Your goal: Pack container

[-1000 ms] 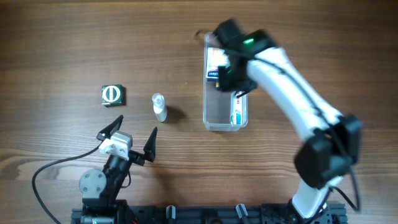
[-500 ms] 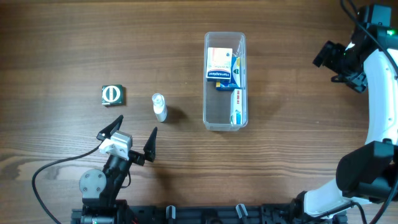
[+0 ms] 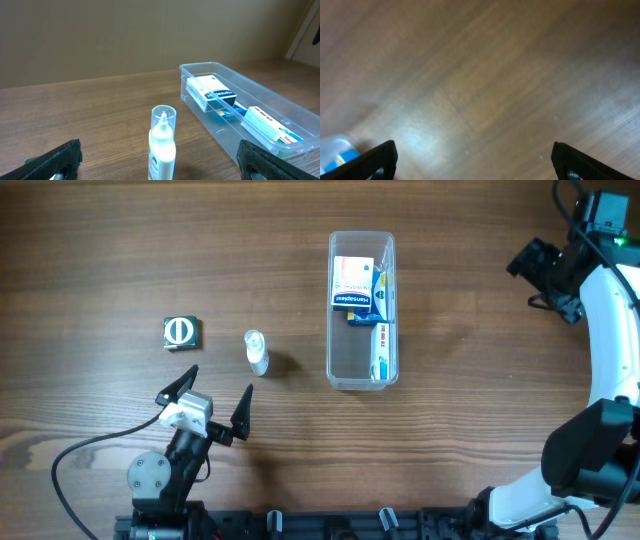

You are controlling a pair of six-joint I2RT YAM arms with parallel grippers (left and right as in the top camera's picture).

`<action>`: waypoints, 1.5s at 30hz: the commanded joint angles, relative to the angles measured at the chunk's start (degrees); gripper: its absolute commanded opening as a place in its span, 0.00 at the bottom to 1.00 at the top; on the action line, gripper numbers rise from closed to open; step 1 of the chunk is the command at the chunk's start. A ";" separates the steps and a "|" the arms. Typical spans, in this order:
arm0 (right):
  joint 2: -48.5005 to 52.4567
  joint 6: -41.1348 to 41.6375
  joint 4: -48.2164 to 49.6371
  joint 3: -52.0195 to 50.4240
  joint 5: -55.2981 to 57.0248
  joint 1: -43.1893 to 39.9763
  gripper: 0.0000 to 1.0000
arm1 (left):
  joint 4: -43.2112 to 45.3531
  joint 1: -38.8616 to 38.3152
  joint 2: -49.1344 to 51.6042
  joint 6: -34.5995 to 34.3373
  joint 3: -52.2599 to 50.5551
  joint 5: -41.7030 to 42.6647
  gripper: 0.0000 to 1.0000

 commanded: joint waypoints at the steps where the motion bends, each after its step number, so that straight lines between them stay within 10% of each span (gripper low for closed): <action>1: 0.13 0.94 2.80 -0.15 -1.16 -0.09 1.00 | 0.11 0.42 -0.52 0.92 -0.42 0.28 1.00; 14: 0.13 0.96 4.42 -0.15 -1.16 -0.09 1.00 | 3.89 0.44 -0.44 -0.44 12.24 3.37 1.00; 17: 0.13 0.94 4.39 -0.15 -1.16 -0.09 1.00 | -15.23 0.44 4.85 -6.34 26.53 -6.97 1.00; 21: 0.13 0.92 4.39 -0.15 -1.16 -0.09 1.00 | -42.42 0.42 18.43 -4.11 46.14 -0.94 1.00; 25: 0.13 0.94 4.39 -0.15 -1.16 -0.09 1.00 | -44.63 0.44 25.90 -5.27 52.28 -3.96 1.00; 32: 0.13 0.94 4.39 -0.15 -1.16 -0.09 1.00 | -76.39 0.70 75.23 -7.96 90.68 -15.58 1.00; 42: 0.13 0.92 4.42 -0.15 -1.16 -0.09 1.00 | -65.68 8.41 87.82 -3.13 93.83 -22.95 1.00; 45: 0.13 0.94 4.39 -0.15 -1.16 -0.09 1.00 | -65.90 8.35 88.91 11.85 93.55 -14.64 1.00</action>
